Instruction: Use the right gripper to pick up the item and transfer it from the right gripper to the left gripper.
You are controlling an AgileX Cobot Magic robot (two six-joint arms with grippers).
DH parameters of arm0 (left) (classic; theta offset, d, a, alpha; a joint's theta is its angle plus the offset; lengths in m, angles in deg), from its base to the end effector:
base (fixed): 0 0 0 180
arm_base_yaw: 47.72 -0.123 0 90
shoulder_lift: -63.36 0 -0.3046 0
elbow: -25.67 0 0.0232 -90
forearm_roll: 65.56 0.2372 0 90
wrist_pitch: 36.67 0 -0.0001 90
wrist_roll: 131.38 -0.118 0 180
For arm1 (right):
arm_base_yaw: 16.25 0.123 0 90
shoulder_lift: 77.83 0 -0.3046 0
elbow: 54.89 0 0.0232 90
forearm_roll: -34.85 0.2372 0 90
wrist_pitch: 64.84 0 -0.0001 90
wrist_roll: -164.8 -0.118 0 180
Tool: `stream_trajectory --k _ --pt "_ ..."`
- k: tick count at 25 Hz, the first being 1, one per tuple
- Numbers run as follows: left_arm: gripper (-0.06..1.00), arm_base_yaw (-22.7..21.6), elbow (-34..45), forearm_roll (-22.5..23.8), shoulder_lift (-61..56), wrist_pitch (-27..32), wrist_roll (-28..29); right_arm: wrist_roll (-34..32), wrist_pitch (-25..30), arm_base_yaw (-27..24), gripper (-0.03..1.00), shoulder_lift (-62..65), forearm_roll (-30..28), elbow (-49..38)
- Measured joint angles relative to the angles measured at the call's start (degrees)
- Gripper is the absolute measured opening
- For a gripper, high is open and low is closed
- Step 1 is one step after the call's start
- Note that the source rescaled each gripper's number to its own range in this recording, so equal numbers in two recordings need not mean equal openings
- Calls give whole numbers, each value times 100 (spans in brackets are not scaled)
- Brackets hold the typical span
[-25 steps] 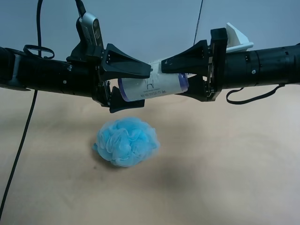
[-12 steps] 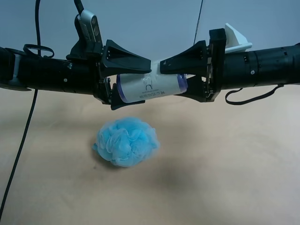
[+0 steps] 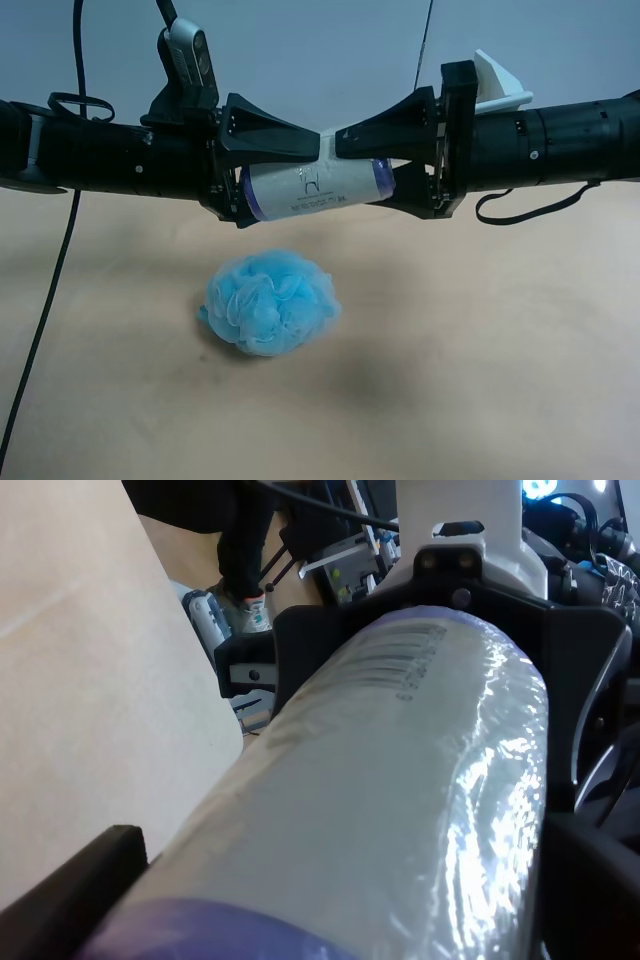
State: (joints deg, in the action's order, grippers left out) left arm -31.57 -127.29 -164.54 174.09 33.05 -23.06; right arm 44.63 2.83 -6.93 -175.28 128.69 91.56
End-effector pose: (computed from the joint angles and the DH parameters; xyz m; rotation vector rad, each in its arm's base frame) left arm 0.2814 -0.1953 0.2292 0.3754 2.1452 -1.8014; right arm 0.2511 0.1516 0.2631 -0.1902 2.2010 1.7366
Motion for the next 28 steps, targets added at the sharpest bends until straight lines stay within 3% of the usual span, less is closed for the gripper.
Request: stream_trajectory --k 3,28 --pt "28 0 0 0 0 0 5 0 -4 0 0 0 0 0" --pt "21 -6 0 43 -235 -76 507 59 96 -5 0 0 152 0"
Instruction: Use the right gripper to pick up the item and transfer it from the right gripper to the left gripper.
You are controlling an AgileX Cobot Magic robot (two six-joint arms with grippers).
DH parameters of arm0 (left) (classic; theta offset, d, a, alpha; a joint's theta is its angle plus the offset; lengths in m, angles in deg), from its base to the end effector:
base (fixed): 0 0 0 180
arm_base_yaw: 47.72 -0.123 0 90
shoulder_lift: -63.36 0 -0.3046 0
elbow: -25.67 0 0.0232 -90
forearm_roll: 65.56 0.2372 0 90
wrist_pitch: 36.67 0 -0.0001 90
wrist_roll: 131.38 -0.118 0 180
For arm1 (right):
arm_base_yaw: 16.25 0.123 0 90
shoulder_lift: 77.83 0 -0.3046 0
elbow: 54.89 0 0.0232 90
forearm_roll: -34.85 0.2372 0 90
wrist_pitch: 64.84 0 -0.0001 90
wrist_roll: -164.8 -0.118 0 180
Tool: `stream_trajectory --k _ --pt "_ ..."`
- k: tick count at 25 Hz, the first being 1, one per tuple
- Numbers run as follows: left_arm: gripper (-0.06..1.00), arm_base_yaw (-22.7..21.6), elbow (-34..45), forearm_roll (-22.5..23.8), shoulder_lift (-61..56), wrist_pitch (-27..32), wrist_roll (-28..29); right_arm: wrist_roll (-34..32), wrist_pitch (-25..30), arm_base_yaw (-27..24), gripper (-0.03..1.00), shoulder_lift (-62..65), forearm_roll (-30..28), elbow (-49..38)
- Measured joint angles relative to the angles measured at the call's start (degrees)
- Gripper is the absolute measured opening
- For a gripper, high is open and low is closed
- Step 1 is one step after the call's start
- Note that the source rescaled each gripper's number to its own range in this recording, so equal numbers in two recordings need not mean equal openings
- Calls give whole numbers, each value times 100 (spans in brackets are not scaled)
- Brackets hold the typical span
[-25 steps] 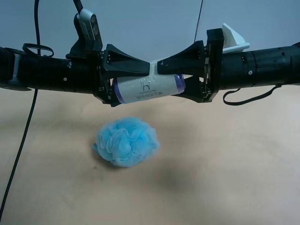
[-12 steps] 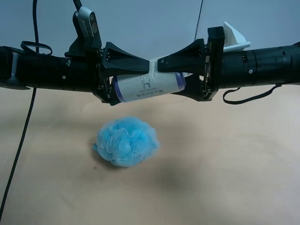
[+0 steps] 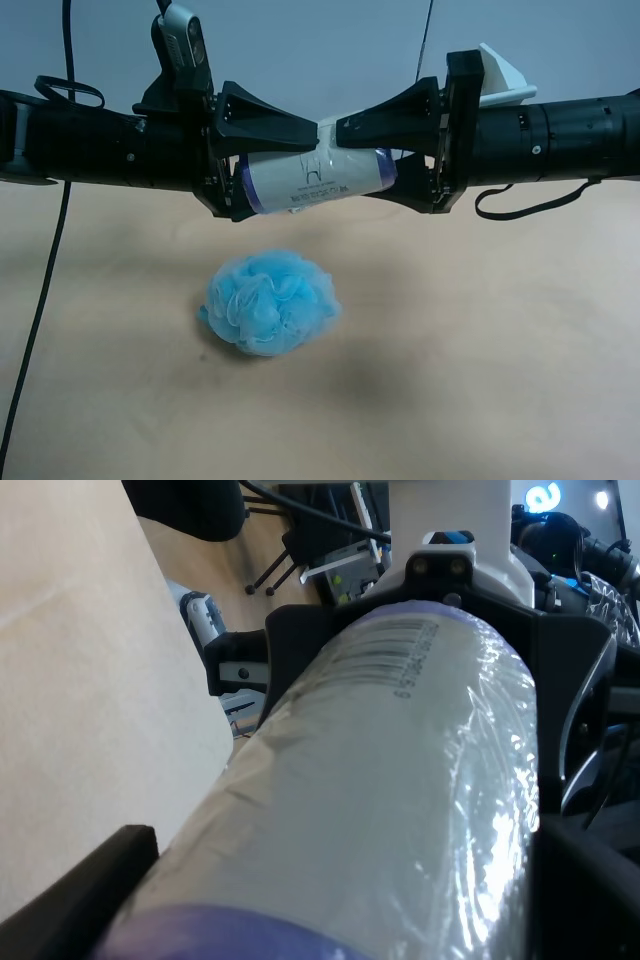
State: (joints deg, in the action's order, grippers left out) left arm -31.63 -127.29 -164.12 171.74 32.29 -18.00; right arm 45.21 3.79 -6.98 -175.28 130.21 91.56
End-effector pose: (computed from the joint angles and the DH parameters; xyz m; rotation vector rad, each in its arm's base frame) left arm 0.2777 -0.1935 0.2408 0.3154 2.1684 -1.8201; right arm 0.2517 0.1520 0.2665 -0.1841 2.1691 1.7625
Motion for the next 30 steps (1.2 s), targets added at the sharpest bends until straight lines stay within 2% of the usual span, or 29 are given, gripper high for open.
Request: stream_trajectory --k 3,8,13,17,24,30 --pt "21 0 0 6 0 0 60 -5 -5 0 1 0 0 0" --pt "8 0 0 -16 0 0 137 0 -41 0 31 0 0 0" --pt "6 0 0 -16 0 0 206 0 -46 0 43 0 -57 0" --pt "3 0 0 7 0 -55 228 0 -72 -7 58 11 -356 0" --pt "2 0 0 28 -53 -143 254 -85 -817 -106 63 456 -1333 0" --pt "1 0 -241 68 -385 -147 326 -553 -1229 -111 63 1039 -2311 0"
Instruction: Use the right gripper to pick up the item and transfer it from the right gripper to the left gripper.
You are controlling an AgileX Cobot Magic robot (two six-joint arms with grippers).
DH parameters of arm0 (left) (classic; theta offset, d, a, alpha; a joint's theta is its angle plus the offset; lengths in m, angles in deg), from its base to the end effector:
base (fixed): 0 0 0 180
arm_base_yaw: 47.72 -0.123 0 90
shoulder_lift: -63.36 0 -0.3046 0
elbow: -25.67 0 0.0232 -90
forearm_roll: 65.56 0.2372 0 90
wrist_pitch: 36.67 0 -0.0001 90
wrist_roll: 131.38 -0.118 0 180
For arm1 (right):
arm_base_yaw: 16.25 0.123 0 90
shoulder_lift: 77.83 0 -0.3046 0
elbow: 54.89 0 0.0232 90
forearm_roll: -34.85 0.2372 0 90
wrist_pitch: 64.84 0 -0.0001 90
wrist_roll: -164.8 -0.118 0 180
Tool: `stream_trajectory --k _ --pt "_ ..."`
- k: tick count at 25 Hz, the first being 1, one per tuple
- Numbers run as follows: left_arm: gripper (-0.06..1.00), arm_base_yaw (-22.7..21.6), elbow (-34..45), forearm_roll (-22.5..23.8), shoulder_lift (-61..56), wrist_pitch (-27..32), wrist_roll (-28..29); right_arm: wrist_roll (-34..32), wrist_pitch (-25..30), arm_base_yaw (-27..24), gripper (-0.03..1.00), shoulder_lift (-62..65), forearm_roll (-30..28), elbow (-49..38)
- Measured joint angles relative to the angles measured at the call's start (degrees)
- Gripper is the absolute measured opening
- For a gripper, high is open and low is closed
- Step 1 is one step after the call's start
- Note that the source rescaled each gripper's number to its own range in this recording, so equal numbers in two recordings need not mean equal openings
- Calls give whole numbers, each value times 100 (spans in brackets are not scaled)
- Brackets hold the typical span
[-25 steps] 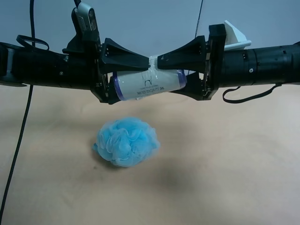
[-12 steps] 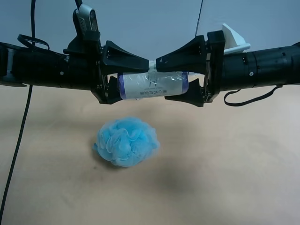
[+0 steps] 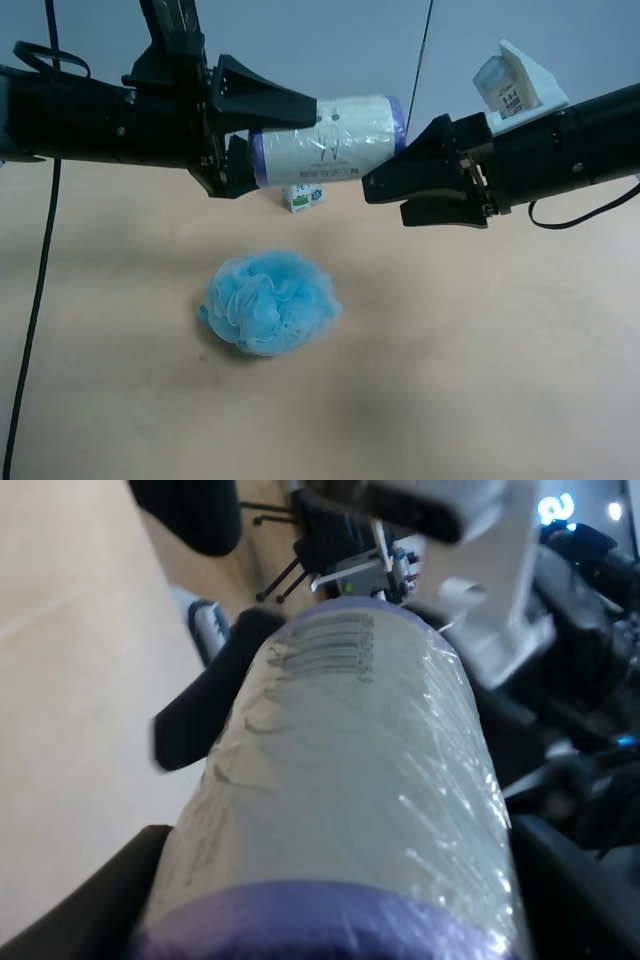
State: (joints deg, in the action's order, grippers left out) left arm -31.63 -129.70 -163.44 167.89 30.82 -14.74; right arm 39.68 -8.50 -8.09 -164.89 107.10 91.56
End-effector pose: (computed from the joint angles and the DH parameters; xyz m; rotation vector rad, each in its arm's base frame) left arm 0.2769 -0.1923 0.2692 0.3352 2.1193 -1.7912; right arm 0.2256 0.1269 0.2673 -0.4287 2.3600 1.2455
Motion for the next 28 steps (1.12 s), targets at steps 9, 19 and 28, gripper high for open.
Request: stream_trajectory --k 9,19,28 --pt "1 0 -79 226 -87 61 31 -1344 -962 -12 69 856 -2244 0" --pt "1 -550 -79 476 -87 57 52 -3908 -642 -12 71 2072 -6082 0" --pt "1 -709 -79 696 -87 57 8 -4600 554 -12 71 3940 -6901 0"
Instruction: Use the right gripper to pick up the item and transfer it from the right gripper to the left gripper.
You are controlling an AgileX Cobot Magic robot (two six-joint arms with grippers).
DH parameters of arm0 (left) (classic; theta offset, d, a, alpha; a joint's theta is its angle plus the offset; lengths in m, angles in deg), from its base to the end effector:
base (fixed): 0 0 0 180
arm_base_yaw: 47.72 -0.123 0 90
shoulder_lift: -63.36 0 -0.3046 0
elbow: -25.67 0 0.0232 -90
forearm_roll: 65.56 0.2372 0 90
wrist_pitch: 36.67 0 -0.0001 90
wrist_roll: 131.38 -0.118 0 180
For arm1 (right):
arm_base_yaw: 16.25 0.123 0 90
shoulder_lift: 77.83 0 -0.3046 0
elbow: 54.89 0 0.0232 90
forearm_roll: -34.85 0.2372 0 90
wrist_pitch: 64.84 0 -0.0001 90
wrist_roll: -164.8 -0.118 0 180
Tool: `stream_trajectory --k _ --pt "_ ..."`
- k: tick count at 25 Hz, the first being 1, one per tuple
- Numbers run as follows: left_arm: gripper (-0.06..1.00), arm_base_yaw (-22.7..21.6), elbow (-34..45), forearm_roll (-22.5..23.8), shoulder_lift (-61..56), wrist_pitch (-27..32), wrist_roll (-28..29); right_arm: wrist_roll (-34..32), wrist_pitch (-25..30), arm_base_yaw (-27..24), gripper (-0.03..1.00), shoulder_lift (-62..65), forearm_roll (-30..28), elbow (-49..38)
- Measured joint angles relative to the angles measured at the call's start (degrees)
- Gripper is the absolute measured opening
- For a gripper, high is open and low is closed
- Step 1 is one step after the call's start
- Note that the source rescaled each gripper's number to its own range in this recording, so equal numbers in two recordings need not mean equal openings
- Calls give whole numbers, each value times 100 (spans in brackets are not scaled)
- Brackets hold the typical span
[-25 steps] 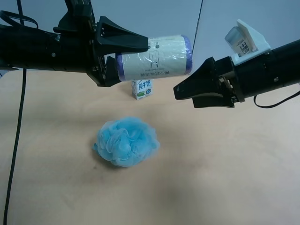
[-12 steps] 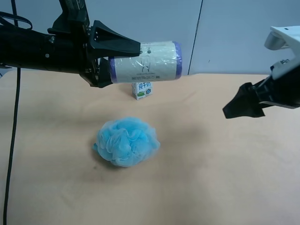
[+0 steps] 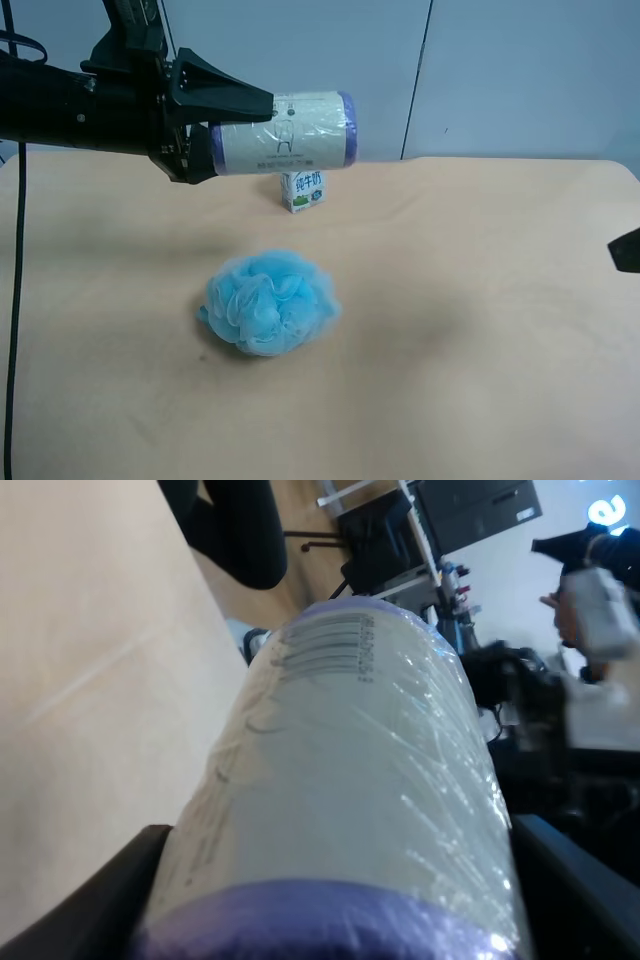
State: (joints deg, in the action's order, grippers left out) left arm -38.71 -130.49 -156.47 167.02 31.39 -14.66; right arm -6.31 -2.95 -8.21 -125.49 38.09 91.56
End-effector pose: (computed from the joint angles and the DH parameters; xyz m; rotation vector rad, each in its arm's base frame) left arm 0.2892 -0.1567 0.2676 0.3488 2.1540 -1.6628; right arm 0.0947 0.0193 0.3131 -0.3551 2.4711 0.0672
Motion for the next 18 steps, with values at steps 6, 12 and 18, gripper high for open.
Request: stream_trajectory --k 6,12,18 --pt "1 0 0 56 0 0 0 -312 650 0 71 1382 -166 0" --pt "1 0 0 58 0 0 -18 -462 755 0 81 2393 -166 -63" --pt "1 0 0 58 0 0 -20 -448 792 0 83 3116 -122 -1008"
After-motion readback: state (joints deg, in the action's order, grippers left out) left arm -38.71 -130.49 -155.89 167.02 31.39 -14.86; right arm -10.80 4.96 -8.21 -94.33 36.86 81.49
